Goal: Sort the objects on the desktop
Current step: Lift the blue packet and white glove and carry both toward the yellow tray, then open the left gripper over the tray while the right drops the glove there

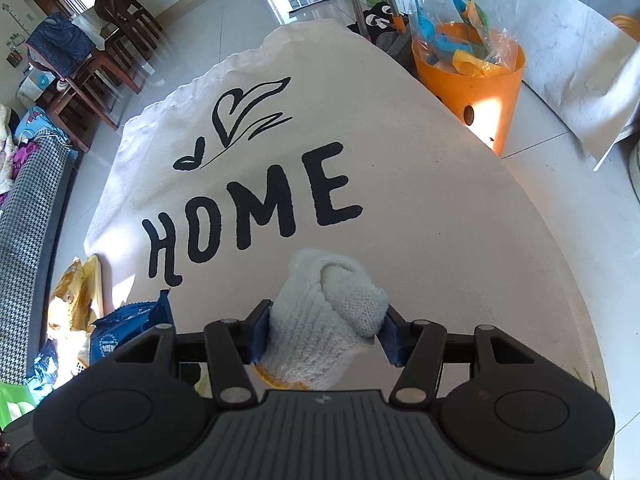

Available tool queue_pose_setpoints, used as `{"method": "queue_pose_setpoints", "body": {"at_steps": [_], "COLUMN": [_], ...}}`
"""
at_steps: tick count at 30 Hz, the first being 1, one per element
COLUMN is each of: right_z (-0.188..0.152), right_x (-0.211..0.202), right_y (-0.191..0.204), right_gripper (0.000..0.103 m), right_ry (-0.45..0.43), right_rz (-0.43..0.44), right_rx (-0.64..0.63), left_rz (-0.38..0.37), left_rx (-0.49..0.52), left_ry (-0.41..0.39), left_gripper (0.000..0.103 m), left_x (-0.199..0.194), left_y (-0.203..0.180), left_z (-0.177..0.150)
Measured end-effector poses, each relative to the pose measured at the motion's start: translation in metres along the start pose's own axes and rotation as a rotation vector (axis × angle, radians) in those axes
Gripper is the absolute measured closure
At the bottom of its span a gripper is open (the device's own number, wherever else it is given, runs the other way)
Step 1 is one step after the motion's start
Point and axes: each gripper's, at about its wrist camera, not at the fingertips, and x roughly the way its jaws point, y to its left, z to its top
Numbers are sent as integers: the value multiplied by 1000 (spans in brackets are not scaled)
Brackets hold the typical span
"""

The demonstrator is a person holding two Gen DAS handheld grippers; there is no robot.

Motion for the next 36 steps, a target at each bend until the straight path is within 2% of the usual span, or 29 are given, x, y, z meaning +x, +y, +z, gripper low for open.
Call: {"method": "queue_pose_setpoints", "body": {"at_steps": [6,12,19,23,27,36], "right_z": [-6,-25,-69,-101,-127,-151], "right_x": [-8,-17,-27,-28,-21,12], "right_y": [20,51,101,132,159,203], "right_gripper": [47,47,47,47,47,47], "right_ry": [-16,-24,0,29,76,121], "right_rz": [43,121,340,470,564,643], "right_rx": [-30,-77,-145,-216,-269,-301], "left_rz": [57,117,83,127,171,197], "left_rx": [-26,-79,-190,-139,-113,-92], "left_ry": [-65,-131,-153,-206,-246,-227], "left_gripper": [32,31,31,31,31,31], "left_x": [-26,-58,-86,-101,-111,-104], "left_y": [23,68,133,153,168,192], "left_z": [3,6,9,14,18,26]}}
